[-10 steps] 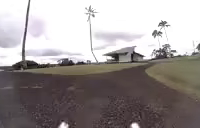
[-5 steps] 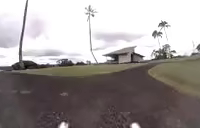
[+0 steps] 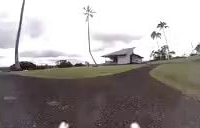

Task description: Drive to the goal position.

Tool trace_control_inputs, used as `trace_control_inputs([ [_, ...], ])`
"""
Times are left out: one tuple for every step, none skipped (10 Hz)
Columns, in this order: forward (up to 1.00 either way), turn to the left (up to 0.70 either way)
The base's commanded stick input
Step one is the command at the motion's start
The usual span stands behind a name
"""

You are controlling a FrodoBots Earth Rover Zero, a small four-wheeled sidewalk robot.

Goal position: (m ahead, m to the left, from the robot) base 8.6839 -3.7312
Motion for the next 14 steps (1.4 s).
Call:
trace_control_inputs([
  [0.7,-0.27],
  [0.7,-0.27],
  [0.7,-0.27],
  [0.7,-0.27],
  [0.7,-0.27],
  [0.7,-0.27],
  [0.7,-0.27],
  [0.7,-0.17],
  [0.7,0.0],
  [0.7,0.0],
  [0.7,0.0],
  [0.7,0.0],
  [0.7,0.0],
  [0.7,0.0],
])
